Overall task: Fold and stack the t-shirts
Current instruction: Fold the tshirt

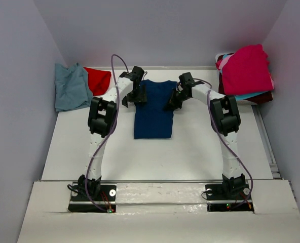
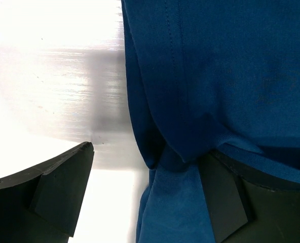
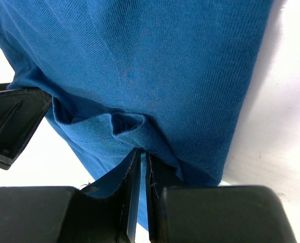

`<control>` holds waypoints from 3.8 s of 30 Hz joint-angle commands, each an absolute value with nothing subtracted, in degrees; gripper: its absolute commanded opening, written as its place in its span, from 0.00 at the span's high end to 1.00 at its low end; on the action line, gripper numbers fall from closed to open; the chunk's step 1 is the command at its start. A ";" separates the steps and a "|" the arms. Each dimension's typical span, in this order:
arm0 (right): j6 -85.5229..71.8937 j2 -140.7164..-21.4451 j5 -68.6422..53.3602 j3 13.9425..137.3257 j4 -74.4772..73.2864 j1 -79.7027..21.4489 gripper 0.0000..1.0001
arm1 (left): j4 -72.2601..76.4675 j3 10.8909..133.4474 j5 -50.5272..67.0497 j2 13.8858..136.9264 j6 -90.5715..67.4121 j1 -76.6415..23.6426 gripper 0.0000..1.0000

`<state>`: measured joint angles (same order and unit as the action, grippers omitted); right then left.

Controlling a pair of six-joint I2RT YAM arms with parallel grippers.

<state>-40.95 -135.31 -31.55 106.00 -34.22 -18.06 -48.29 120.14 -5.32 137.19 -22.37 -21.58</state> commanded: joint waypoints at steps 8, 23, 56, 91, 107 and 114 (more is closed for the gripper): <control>-41.22 -129.82 -24.17 97.38 -31.82 -15.83 0.84 | -49.83 115.23 -10.02 137.64 -21.88 -21.01 0.06; -38.24 -126.74 -25.31 105.46 -37.08 -15.82 0.81 | -41.75 111.18 -12.56 124.81 -20.83 -21.01 0.01; -47.46 -101.25 -29.36 61.35 -21.71 -23.20 0.37 | -23.47 59.42 14.40 92.64 -29.09 -21.01 0.01; -56.07 -100.55 -30.85 49.75 -8.01 -23.73 0.41 | -9.15 40.88 29.53 92.46 -39.81 -18.81 0.01; -58.71 -100.63 -31.99 47.02 -3.08 -23.73 0.50 | -13.09 44.90 23.39 95.62 -35.08 -15.29 0.01; -58.36 -101.16 -32.17 47.55 -3.43 -23.73 0.50 | -18.01 51.32 19.51 99.05 -31.03 -14.15 0.01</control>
<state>-58.89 -101.23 -33.50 47.88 -4.01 -23.33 -11.64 50.13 29.95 95.11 -37.91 -15.05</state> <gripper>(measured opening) 0.503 0.985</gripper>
